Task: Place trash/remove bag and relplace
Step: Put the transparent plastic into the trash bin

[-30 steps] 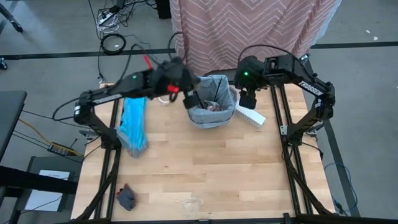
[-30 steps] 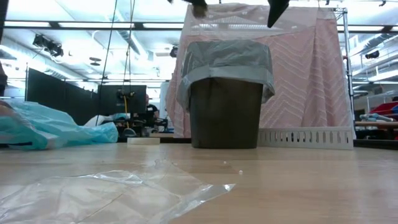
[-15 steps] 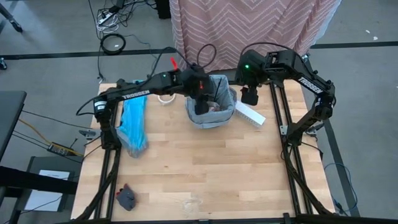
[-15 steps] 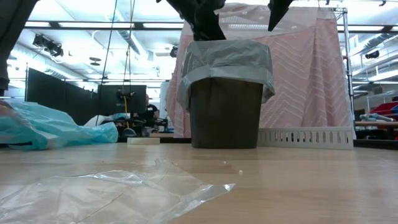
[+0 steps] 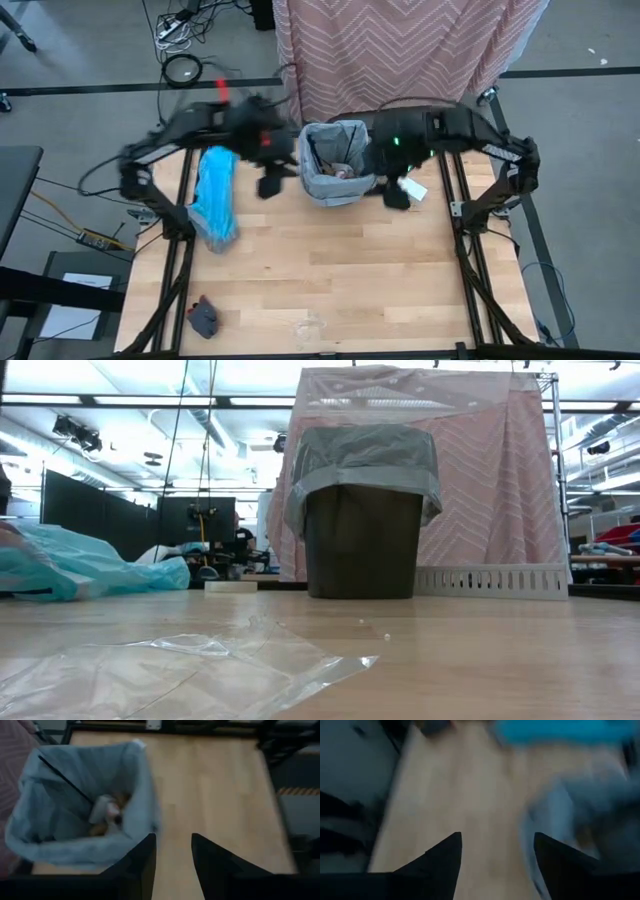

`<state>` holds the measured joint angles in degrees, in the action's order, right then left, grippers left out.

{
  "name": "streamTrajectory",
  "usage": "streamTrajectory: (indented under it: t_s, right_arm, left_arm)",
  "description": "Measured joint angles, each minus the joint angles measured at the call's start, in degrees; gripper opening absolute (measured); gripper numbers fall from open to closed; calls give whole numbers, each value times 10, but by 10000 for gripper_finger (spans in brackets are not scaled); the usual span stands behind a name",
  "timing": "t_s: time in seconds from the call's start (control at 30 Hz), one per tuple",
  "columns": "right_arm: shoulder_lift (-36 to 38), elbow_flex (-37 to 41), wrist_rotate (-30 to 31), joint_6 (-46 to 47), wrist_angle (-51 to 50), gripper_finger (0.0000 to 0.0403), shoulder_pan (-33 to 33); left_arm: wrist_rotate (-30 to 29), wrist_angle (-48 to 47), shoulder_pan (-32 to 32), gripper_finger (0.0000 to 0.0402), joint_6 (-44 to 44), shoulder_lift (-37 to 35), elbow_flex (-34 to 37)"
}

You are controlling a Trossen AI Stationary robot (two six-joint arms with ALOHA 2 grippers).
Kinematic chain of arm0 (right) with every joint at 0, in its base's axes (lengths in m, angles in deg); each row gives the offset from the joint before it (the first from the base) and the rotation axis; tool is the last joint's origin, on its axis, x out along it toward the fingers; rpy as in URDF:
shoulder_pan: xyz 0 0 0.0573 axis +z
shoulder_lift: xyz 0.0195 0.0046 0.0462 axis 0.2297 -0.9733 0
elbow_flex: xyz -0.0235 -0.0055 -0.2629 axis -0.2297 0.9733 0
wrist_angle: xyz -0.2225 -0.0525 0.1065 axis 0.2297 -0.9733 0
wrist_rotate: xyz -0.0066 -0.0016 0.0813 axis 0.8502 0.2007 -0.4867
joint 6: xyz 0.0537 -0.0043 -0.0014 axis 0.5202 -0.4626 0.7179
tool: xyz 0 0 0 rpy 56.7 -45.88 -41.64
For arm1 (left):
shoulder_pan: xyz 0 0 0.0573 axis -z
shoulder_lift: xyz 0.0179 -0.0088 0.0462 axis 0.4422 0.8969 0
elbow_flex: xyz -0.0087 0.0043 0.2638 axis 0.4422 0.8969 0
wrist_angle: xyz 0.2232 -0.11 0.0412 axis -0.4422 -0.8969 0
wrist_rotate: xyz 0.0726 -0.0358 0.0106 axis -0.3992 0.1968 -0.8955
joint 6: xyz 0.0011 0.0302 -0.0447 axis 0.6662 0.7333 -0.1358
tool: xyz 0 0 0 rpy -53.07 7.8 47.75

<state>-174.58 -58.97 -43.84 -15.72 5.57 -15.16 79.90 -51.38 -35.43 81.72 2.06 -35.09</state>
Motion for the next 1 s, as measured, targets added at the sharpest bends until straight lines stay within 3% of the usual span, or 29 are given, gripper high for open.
streamTrajectory:
  t_s: [0.1, 0.27, 0.47, 0.77, 1.0]
  right_arm:
    - [0, 38, 40, 27, 127, 230, 74]
    - [-8, 156, 143, 48, 335, 227, 164]
    - [-96, 253, 170, 100, 508, 229, 225]
    - [-261, 210, 181, 80, 545, 231, 277]
    - [-341, 210, 119, 60, 555, 230, 316]
  left_arm:
    - [-18, -27, 46, 131, -50, -51, -2]
    - [-105, -61, 130, 131, -128, -99, -1]
    - [-123, -82, 197, 130, -187, -127, 0]
    - [-124, -104, 245, 130, -195, -123, 0]
    - [-157, -124, 250, 130, -195, -123, 0]
